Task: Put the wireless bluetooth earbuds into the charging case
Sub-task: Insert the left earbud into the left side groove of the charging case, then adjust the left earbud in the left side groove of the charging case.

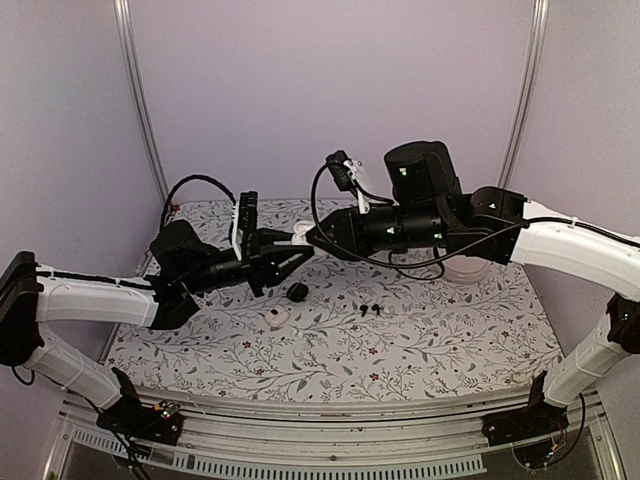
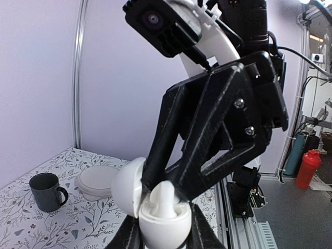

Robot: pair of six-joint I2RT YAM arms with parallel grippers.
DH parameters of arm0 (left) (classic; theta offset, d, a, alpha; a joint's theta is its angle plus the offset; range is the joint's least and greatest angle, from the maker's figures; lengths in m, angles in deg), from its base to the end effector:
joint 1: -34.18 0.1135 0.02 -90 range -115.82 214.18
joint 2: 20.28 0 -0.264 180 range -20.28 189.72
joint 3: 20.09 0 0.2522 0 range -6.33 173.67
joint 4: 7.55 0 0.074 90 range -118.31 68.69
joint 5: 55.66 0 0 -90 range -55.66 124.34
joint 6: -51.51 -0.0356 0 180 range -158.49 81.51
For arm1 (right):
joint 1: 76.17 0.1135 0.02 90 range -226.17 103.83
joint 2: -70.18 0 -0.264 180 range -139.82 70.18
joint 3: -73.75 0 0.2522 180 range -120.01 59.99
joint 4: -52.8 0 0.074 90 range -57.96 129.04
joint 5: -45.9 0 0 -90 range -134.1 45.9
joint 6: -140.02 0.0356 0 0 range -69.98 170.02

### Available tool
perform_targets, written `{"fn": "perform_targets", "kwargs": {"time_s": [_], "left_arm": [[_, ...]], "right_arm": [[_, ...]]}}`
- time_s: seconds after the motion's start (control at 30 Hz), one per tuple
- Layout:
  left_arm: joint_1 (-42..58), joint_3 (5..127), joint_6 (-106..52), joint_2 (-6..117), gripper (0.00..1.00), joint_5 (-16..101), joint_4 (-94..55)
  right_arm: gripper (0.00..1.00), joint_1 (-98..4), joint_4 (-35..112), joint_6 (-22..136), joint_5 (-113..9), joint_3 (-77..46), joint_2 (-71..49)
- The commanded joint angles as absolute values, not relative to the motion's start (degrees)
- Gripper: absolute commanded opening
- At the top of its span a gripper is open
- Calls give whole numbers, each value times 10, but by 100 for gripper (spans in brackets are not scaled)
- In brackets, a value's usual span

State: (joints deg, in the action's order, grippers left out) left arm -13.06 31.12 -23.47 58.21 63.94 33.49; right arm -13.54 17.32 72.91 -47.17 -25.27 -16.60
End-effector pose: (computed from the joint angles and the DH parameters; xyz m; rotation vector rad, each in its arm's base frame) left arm 0.1863 -0.2274 0.2816 0.8421 1.2152 -1.2400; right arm 0.1603 0.3137 0.3873 -0.7568 1.9838 0.9914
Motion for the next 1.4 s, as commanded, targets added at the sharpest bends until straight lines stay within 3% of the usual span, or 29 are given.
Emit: {"fn": "perform_targets", "kwargs": {"time_s": [0.0, 0.67, 1.0, 1.37], "left_arm": [[-136, 312, -241, 589, 0, 644, 344], [-136, 316, -254, 585, 0, 642, 330], [-136, 322, -265, 580, 0, 641, 319], [-136, 331, -270, 568, 0, 641, 315]], "right_arm": [[26, -131, 186, 733, -471, -261, -154], [20, -132, 181, 772, -451, -284, -164], [8, -129, 145, 766, -455, -303, -198], [7, -116, 94, 751, -414, -315, -223]]}}
